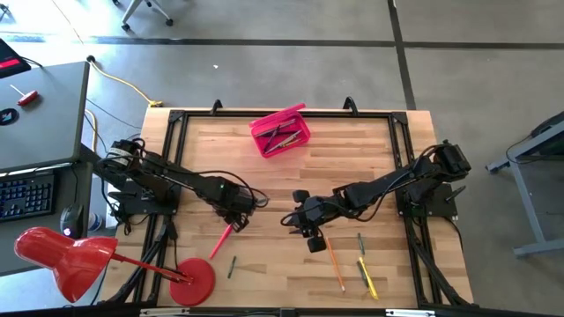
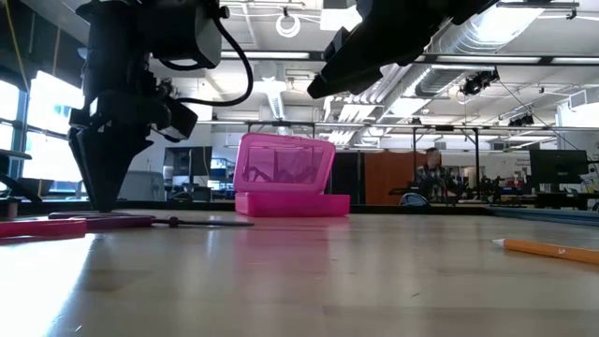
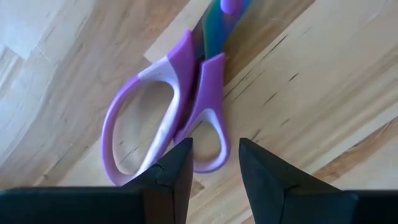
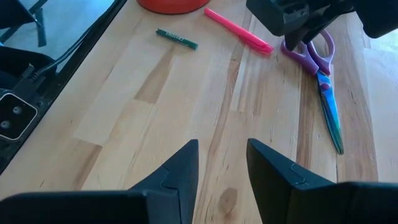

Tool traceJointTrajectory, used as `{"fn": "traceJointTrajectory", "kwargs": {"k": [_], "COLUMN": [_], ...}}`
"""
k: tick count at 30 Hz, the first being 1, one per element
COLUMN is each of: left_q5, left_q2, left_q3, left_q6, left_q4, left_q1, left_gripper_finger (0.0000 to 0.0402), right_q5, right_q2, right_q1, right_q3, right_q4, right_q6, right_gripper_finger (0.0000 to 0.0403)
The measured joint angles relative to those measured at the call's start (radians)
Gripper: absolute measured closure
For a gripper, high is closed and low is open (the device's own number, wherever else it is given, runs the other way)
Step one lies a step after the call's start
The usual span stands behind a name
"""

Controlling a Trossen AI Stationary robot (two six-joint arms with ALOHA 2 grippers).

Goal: Pick & place school supplies into a supply box
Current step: Put the violet scissors into the pink supply box

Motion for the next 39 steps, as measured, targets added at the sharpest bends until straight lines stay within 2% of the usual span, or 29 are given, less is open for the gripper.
{"fn": "traceJointTrajectory", "kwargs": {"k": [10, 15, 20, 24, 30, 34, 36, 39], "left_q5": [-0.012, 0.033, 0.011, -0.003, -0.002, -0.020, -0.087, -0.195], "left_q2": [0.010, 0.044, 0.064, 0.065, 0.066, 0.077, 0.080, 0.072], "left_q3": [-0.014, -0.062, -0.069, -0.068, -0.063, 0.011, 0.071, 0.171], "left_q6": [-0.023, -0.053, -0.055, -0.051, -0.052, -0.056, -0.045, -0.022], "left_q4": [0.034, 0.066, 0.076, 0.084, 0.094, 0.029, 0.031, 0.035], "left_q1": [-0.008, -0.014, -0.013, -0.014, -0.013, -0.013, -0.014, 0.012], "left_gripper_finger": [0.0238, 0.0238, 0.0243, 0.0280, 0.0382, 0.0371, 0.0369, 0.0388], "right_q5": [0.000, 0.000, 0.000, 0.000, 0.000, 0.000, 0.001, 0.001], "right_q2": [0.000, 0.000, 0.000, 0.000, 0.000, 0.000, 0.000, 0.000], "right_q1": [0.000, 0.000, 0.000, 0.000, 0.000, 0.000, 0.000, 0.000], "right_q3": [0.000, 0.000, 0.000, 0.000, 0.000, 0.000, 0.000, 0.000], "right_q4": [0.000, -0.003, -0.007, -0.010, -0.008, -0.004, -0.001, 0.001], "right_q6": [0.000, 0.000, 0.000, -0.001, -0.003, -0.003, -0.004, -0.005], "right_gripper_finger": [0.0289, 0.0289, 0.0289, 0.0289, 0.0289, 0.0289, 0.0289, 0.0289]}}
